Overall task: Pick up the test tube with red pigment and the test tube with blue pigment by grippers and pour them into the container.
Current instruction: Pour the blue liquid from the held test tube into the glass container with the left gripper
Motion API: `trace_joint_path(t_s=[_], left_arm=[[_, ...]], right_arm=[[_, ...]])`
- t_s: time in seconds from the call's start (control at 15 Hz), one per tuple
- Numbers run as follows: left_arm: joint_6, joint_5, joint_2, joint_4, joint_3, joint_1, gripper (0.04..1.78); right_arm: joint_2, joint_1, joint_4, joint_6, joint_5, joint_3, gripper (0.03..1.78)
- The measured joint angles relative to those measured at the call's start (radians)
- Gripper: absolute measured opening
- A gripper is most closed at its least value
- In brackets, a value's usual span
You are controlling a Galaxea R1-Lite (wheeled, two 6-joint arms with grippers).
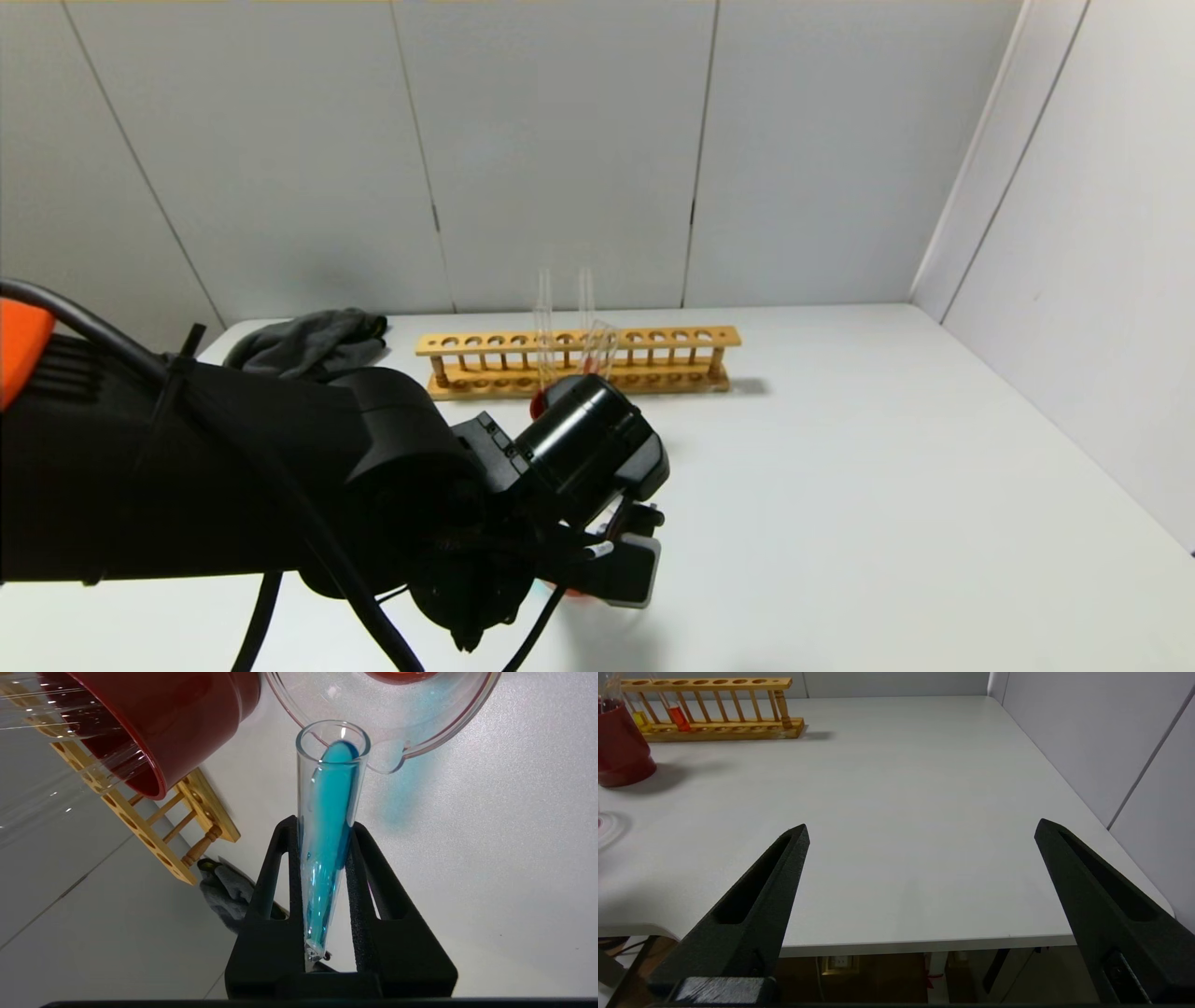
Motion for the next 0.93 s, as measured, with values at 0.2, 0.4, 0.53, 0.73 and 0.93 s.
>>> trace_joint_path(t_s=[0.2, 0.4, 0.53, 0.73, 0.93], left_arm=[[0.0, 0.013, 0.003, 0.024, -0.006, 0.0, 0.33], [0.0, 0.014, 0.005, 0.056, -0.008, 0.0, 0.33], [-0.001, 0.023, 0.007, 0.06, -0.011, 0.0, 0.33], [0.0, 0.032, 0.011, 0.062, -0.013, 0.0, 0.33], [0.0, 0.032, 0.014, 0.079, -0.016, 0.0, 0.33]], right_arm=[[0.0, 0.0, 0.0, 0.0, 0.0, 0.0, 1.7], [0.0, 0.0, 0.0, 0.0, 0.0, 0.0, 1.7], [0.0, 0.0, 0.0, 0.0, 0.0, 0.0, 1.7], [0.0, 0.0, 0.0, 0.0, 0.0, 0.0, 1.7], [0.0, 0.0, 0.0, 0.0, 0.0, 0.0, 1.7]])
